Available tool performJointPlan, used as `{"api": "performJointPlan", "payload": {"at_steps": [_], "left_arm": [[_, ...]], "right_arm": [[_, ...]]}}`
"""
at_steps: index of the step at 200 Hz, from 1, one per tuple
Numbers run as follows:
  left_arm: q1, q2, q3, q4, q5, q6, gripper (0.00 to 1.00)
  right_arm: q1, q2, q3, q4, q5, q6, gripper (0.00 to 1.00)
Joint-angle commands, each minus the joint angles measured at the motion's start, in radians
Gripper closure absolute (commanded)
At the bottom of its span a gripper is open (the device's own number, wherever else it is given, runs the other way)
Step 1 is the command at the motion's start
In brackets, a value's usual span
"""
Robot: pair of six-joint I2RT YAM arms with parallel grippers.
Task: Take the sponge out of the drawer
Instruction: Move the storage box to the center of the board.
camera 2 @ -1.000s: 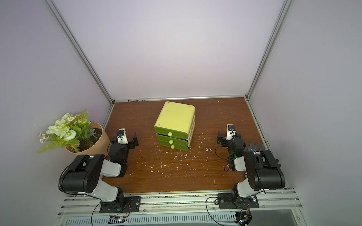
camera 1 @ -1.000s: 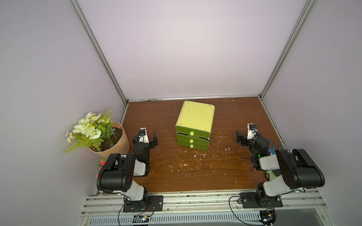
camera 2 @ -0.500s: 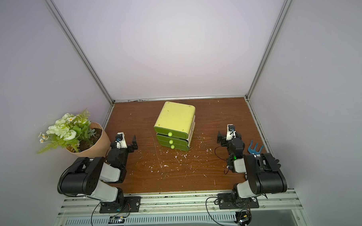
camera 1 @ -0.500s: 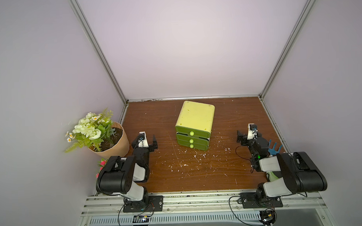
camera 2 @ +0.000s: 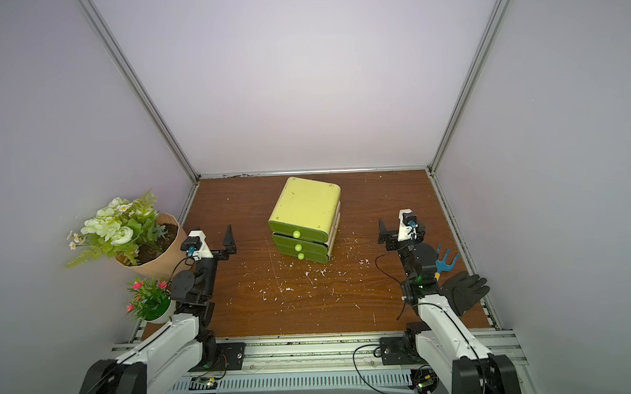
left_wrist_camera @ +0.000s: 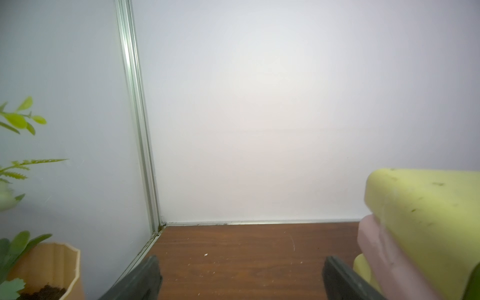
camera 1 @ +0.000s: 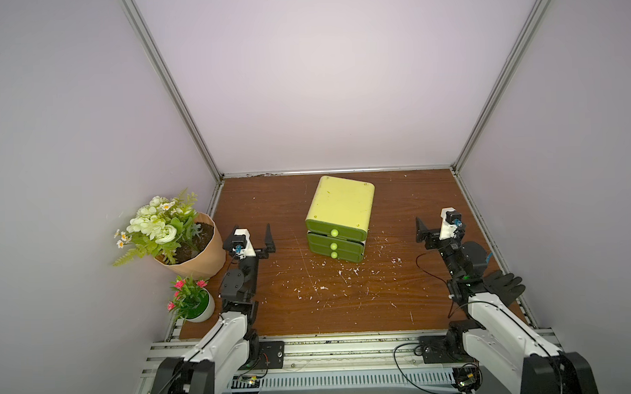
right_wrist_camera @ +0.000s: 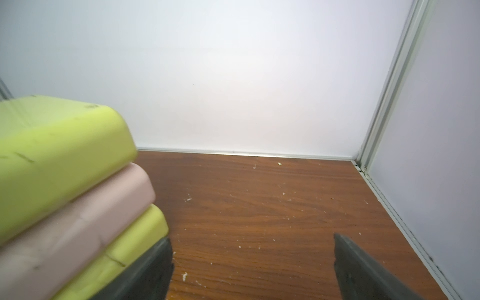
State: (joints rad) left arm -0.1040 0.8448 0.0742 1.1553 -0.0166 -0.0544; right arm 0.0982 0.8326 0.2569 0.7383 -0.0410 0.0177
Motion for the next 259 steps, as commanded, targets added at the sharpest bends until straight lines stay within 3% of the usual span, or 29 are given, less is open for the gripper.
{"api": "performJointPlan", "payload": {"at_steps": [1, 11, 41, 73, 102, 117, 131, 179, 216, 259], "left_arm": [[-0.010, -0.075, 0.023, -0.100, 0.090, -0.134, 0.01], [-0.011, -0.089, 0.039, -0.100, 0.118, -0.193, 0.01], [-0.027, -0.032, 0.150, -0.099, 0.228, -0.340, 0.01], [-0.114, 0.086, 0.284, -0.100, 0.325, -0.323, 0.01], [-0.162, 0.162, 0.305, -0.100, 0.387, -0.306, 0.02], [-0.162, 0.164, 0.307, -0.164, 0.464, -0.263, 0.02], [-0.162, 0.137, 0.313, -0.282, 0.467, -0.214, 0.03], [-0.162, 0.072, 0.295, -0.450, 0.518, -0.098, 0.09], [-0.163, 0.117, 0.310, -0.487, 0.582, -0.083, 0.19], [-0.162, 0.217, 0.320, -0.445, 0.595, -0.103, 0.22]], "right_arm": [[0.003, -0.107, -0.006, -0.044, -0.074, 0.132, 0.01], [0.002, -0.148, -0.013, -0.038, -0.082, 0.199, 0.01], [0.003, -0.177, 0.076, -0.131, -0.285, 0.222, 0.01], [0.014, -0.125, 0.161, -0.209, -0.510, 0.251, 0.01], [0.099, -0.067, 0.193, -0.226, -0.605, 0.223, 0.02], [0.159, -0.052, 0.217, -0.305, -0.586, 0.160, 0.02], [0.213, -0.041, 0.217, -0.337, -0.555, 0.131, 0.02], [0.350, 0.011, 0.197, -0.281, -0.491, 0.098, 0.08], [0.456, 0.089, 0.232, -0.264, -0.401, 0.079, 0.13], [0.530, 0.171, 0.261, -0.215, -0.283, 0.074, 0.23]]}}
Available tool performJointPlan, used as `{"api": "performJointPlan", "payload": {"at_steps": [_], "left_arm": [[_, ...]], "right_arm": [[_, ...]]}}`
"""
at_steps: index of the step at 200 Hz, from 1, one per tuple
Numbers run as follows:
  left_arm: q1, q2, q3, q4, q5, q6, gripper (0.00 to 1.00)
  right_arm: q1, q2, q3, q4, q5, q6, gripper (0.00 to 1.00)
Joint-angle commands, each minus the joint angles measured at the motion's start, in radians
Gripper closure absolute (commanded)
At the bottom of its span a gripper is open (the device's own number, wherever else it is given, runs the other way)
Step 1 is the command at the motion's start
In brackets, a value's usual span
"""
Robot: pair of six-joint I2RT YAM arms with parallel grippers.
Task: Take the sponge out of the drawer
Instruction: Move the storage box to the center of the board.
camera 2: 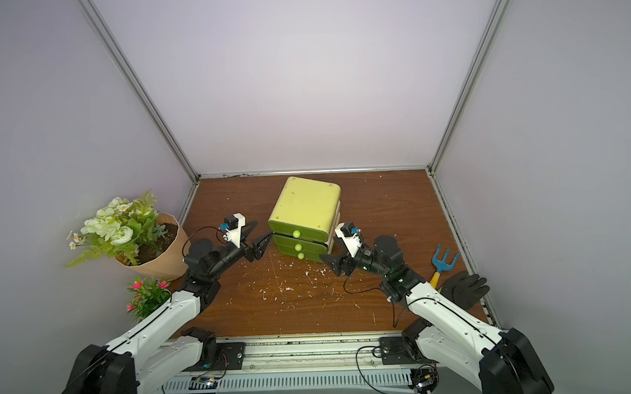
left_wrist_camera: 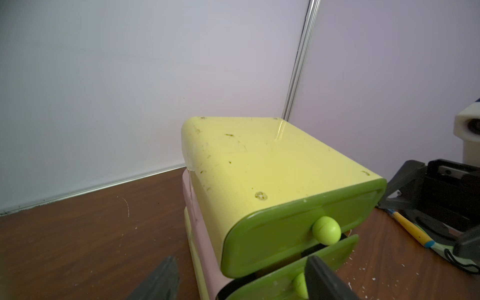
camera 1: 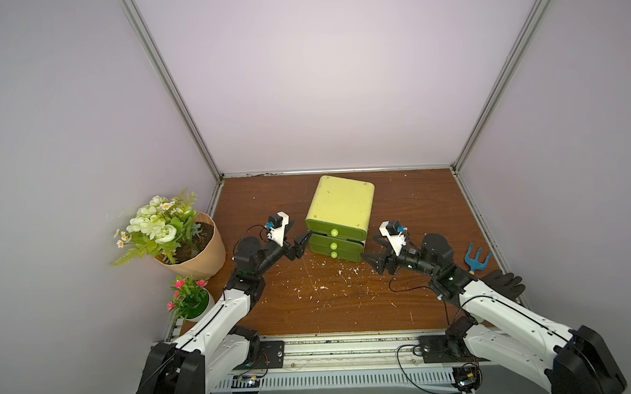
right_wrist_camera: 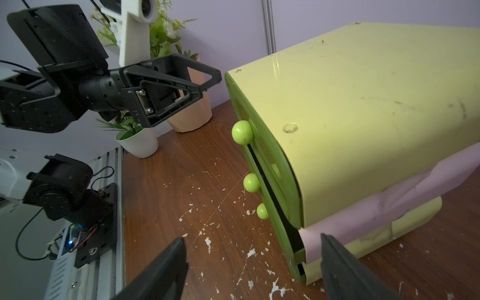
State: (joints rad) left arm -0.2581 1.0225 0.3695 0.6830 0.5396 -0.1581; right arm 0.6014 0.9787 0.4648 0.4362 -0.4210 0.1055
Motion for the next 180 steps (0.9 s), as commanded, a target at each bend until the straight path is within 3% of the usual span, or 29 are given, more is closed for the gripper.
{"api": "performJointPlan", "payload": {"at_steps": [1, 43, 116, 180], "left_arm": [[-0.009, 0.042, 0.026, 0.031, 0.039, 0.000, 0.22], [-0.009, 0.128, 0.013, 0.140, 0.066, -0.040, 0.23], [-0.009, 0.145, -0.010, 0.197, 0.065, -0.046, 0.22], [-0.008, 0.171, -0.017, 0.238, 0.072, -0.067, 0.22]], "right_arm": [[0.027, 0.027, 0.053, 0.090, 0.097, -0.013, 0.23], [0.045, 0.129, 0.103, 0.138, 0.214, -0.004, 0.37], [0.045, 0.211, 0.163, 0.129, 0.382, -0.019, 0.52], [0.037, 0.274, 0.247, 0.087, 0.486, -0.059, 0.57]]}}
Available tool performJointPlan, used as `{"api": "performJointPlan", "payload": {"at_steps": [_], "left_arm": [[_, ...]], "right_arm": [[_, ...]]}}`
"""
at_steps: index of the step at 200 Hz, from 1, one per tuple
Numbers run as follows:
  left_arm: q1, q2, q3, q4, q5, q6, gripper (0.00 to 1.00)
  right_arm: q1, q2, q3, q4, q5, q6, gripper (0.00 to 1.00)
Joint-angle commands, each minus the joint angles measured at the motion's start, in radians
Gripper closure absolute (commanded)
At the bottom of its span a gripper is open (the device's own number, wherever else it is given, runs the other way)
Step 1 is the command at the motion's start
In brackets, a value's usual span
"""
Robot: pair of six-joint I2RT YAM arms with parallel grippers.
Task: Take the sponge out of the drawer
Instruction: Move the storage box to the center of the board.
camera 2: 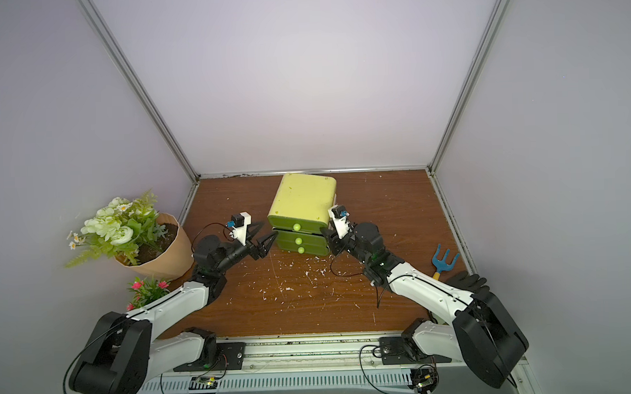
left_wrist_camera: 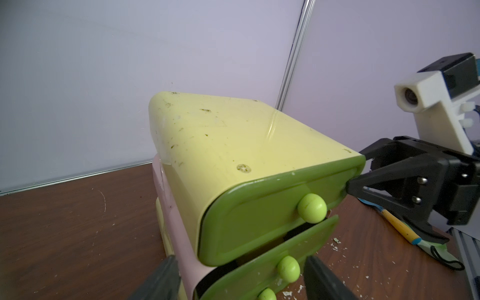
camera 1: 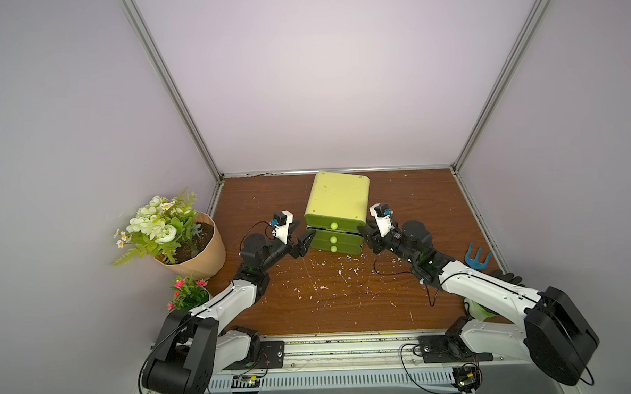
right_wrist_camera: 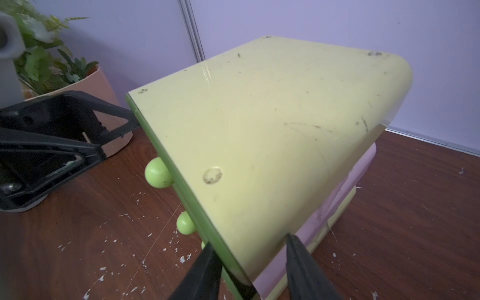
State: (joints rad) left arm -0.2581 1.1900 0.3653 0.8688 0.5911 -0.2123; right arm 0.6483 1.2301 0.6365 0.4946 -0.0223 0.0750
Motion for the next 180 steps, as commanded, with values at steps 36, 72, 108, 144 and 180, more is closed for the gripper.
{"api": "performJointPlan", "payload": {"at_steps": [36, 72, 108, 144, 180], "left_arm": [[-0.007, 0.012, -0.017, 0.064, 0.016, -0.015, 0.22], [-0.008, 0.026, -0.020, 0.076, 0.004, -0.018, 0.22], [-0.008, 0.042, -0.020, 0.085, -0.010, -0.022, 0.22], [-0.008, 0.053, -0.020, 0.088, -0.031, -0.023, 0.22], [-0.009, 0.056, -0.004, 0.088, -0.116, -0.027, 0.23]], "right_arm": [[-0.026, 0.130, 0.165, 0.012, 0.097, -0.026, 0.57], [-0.057, 0.247, 0.270, 0.006, 0.069, -0.004, 0.57], [-0.088, 0.339, 0.353, 0.011, 0.061, 0.008, 0.57], [-0.110, 0.426, 0.425, 0.026, 0.021, 0.050, 0.56], [-0.111, 0.487, 0.487, 0.023, -0.034, 0.063, 0.53]]}}
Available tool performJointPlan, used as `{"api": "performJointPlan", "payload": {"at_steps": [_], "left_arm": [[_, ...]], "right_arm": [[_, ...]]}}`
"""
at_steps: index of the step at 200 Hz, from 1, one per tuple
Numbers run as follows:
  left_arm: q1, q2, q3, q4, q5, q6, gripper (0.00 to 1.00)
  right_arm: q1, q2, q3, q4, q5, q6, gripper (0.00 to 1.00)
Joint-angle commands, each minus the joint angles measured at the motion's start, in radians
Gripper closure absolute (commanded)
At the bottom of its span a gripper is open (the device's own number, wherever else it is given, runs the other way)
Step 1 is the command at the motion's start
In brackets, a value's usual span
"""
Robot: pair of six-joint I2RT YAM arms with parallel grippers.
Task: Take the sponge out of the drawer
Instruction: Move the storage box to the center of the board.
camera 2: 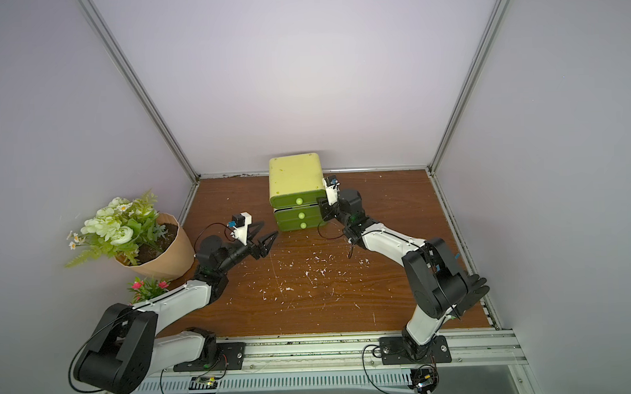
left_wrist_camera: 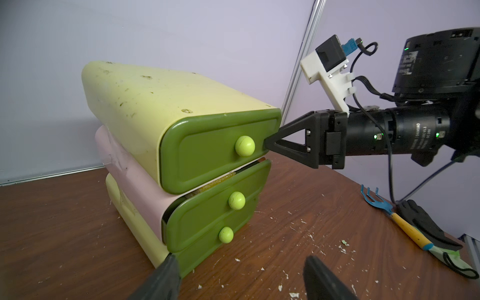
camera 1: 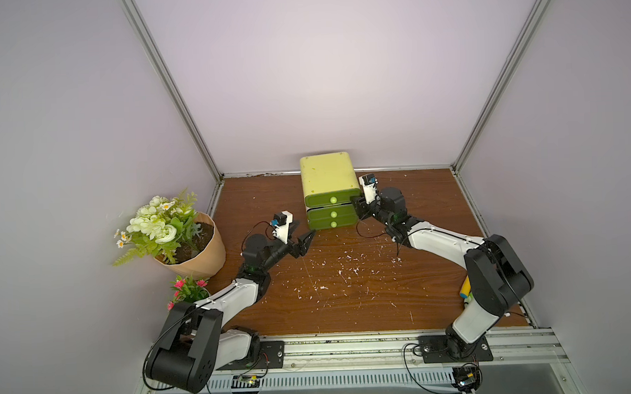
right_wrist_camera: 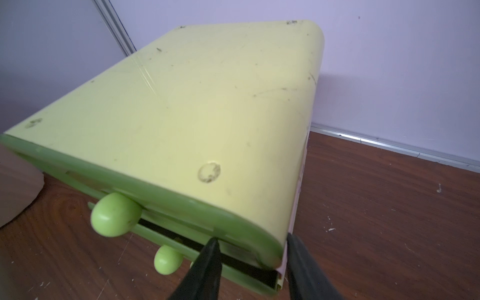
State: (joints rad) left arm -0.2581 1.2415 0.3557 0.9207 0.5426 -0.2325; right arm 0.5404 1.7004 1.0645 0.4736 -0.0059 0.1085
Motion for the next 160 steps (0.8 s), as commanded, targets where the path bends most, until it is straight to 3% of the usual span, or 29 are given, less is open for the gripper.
{"api": "performJointPlan", "payload": {"at_steps": [1, 37, 72, 123, 160], "left_arm": [[-0.009, 0.004, 0.007, 0.037, -0.069, -0.007, 0.23], [-0.009, 0.076, 0.136, 0.006, -0.133, -0.023, 0.26], [-0.009, 0.141, 0.320, -0.170, -0.152, -0.003, 0.27], [-0.011, 0.139, 0.554, -0.452, -0.146, 0.168, 0.26], [-0.010, 0.163, 0.593, -0.508, -0.126, 0.231, 0.25]], "right_arm": [[-0.003, 0.017, 0.060, 0.044, -0.051, 0.030, 0.53], [-0.005, 0.008, 0.054, 0.085, -0.088, 0.042, 0.50], [-0.005, -0.064, 0.047, 0.049, -0.116, 0.020, 0.41], [-0.006, -0.185, 0.091, -0.017, -0.149, -0.056, 0.27], [-0.016, -0.129, 0.239, -0.117, -0.245, -0.194, 0.17]]}}
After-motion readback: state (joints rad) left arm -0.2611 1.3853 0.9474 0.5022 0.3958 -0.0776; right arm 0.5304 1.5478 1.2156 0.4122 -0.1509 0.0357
